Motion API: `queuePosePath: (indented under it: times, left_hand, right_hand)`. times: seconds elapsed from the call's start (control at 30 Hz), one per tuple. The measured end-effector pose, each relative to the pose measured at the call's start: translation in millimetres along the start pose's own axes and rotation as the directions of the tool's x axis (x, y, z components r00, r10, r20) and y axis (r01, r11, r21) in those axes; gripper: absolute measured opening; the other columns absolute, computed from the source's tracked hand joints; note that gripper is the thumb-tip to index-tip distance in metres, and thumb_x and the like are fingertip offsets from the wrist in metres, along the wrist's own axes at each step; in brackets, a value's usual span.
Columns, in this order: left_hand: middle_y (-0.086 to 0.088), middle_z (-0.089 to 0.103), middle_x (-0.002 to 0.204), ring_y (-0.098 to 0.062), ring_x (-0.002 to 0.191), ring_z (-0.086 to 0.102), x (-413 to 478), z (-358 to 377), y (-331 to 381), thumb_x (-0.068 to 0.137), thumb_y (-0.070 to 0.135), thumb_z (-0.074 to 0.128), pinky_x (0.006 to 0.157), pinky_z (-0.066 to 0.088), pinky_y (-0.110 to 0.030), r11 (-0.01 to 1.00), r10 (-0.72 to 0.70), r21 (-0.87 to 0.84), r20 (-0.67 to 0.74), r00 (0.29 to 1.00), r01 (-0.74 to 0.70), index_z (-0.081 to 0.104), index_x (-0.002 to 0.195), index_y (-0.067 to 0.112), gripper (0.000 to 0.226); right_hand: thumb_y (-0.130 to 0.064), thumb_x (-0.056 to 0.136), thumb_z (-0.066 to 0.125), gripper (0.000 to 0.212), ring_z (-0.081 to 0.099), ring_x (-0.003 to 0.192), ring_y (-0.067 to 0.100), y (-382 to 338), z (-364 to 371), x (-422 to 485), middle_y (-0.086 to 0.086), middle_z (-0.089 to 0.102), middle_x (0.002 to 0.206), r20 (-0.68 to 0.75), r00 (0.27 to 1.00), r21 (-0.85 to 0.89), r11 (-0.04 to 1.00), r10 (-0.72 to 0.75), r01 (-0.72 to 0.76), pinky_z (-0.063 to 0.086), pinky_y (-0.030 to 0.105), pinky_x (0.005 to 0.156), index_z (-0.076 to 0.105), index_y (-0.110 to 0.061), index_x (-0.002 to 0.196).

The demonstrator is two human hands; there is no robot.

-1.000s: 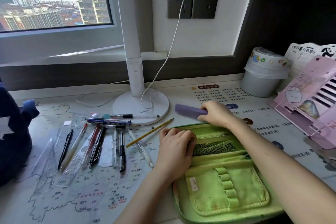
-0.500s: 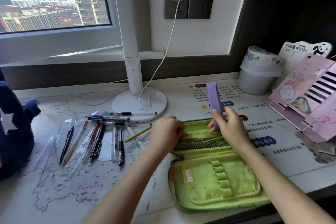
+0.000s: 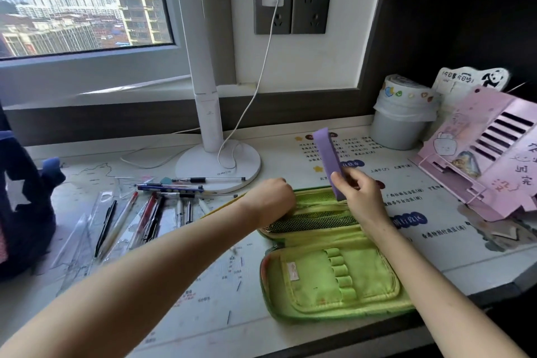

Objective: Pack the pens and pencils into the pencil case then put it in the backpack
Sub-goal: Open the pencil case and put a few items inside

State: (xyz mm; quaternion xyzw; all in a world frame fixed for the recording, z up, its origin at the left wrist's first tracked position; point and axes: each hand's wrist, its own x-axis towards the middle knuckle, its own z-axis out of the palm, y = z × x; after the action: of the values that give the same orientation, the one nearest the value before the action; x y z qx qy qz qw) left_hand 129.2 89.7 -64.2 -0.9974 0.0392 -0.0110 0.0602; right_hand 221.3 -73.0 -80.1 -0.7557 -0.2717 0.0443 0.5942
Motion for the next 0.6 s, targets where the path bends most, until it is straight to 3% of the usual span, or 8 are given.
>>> queuePosePath:
  times: [0.1, 0.17, 0.27, 0.37, 0.47, 0.6]
  left_hand:
    - [-0.011, 0.066, 0.089, -0.028, 0.083, 0.058, -6, 5, -4, 0.083, 0.011, 0.055, 0.077, 0.048, -0.035, 0.919, -0.227, -0.361, -0.157, 0.961, 0.158, 0.066, 0.084, 0.004, 0.013]
    - [-0.007, 0.064, 0.085, -0.022, 0.077, 0.056, -10, 10, -5, 0.081, 0.011, 0.058, 0.073, 0.047, -0.033, 0.755, -0.414, -0.617, -0.189, 0.890, 0.220, 0.067, 0.081, 0.005, 0.011]
    - [-0.006, 0.059, 0.086, -0.019, 0.079, 0.053, -12, 21, -3, 0.080, 0.012, 0.064, 0.069, 0.042, -0.029, 0.522, -0.573, -0.817, -0.121, 0.810, 0.247, 0.068, 0.080, 0.008, 0.006]
    - [-0.005, 0.059, 0.090, -0.019, 0.083, 0.054, -14, 29, -2, 0.083, 0.017, 0.064, 0.079, 0.047, -0.036, 0.300, -0.627, -0.926, -0.012, 0.779, 0.228, 0.067, 0.079, 0.018, 0.005]
    - [0.001, 0.056, 0.080, -0.015, 0.077, 0.051, -16, 32, -1, 0.086, 0.023, 0.063, 0.075, 0.044, -0.033, 0.257, -0.639, -0.943, -0.001, 0.769, 0.212, 0.065, 0.077, 0.020, 0.010]
    - [0.003, 0.052, 0.079, -0.015, 0.078, 0.049, -16, 29, 2, 0.086, 0.022, 0.063, 0.071, 0.040, -0.027, 0.217, -0.643, -0.960, -0.002, 0.766, 0.179, 0.063, 0.073, 0.021, 0.013]
  right_hand:
    - [-0.016, 0.087, 0.062, 0.024, 0.057, 0.092, 0.011, 0, -3, -1, -0.004, 0.062, 0.099, 0.049, 0.999, 0.014, 1.000, -0.012, 0.012, 0.046, 0.024, 0.081, 0.063, -0.025, 0.109]
    - [-0.013, 0.084, 0.065, 0.030, 0.055, 0.094, 0.012, 0, -8, -3, -0.005, 0.063, 0.097, 0.154, 0.983, -0.095, 0.989, -0.097, 0.112, 0.044, 0.028, 0.084, 0.065, -0.023, 0.112]
    - [-0.016, 0.077, 0.072, 0.029, 0.054, 0.090, 0.005, 2, -13, -5, -0.013, 0.063, 0.091, 0.289, 0.932, -0.309, 0.901, -0.218, 0.306, 0.041, 0.026, 0.083, 0.070, -0.026, 0.104]
    - [-0.016, 0.072, 0.076, 0.025, 0.054, 0.082, 0.008, 2, -10, -6, -0.013, 0.057, 0.084, 0.275, 0.918, -0.442, 0.810, -0.285, 0.384, 0.043, 0.026, 0.076, 0.071, -0.027, 0.095]
    - [-0.011, 0.064, 0.081, 0.024, 0.054, 0.078, 0.016, 5, -6, -5, -0.007, 0.058, 0.080, 0.246, 0.889, -0.573, 0.682, -0.385, 0.454, 0.047, 0.037, 0.071, 0.070, -0.021, 0.083]
    - [-0.009, 0.059, 0.082, 0.021, 0.053, 0.070, 0.020, 3, 0, -4, -0.006, 0.066, 0.072, 0.314, 0.785, -0.705, 0.423, -0.534, 0.570, 0.037, 0.031, 0.066, 0.070, -0.018, 0.073]
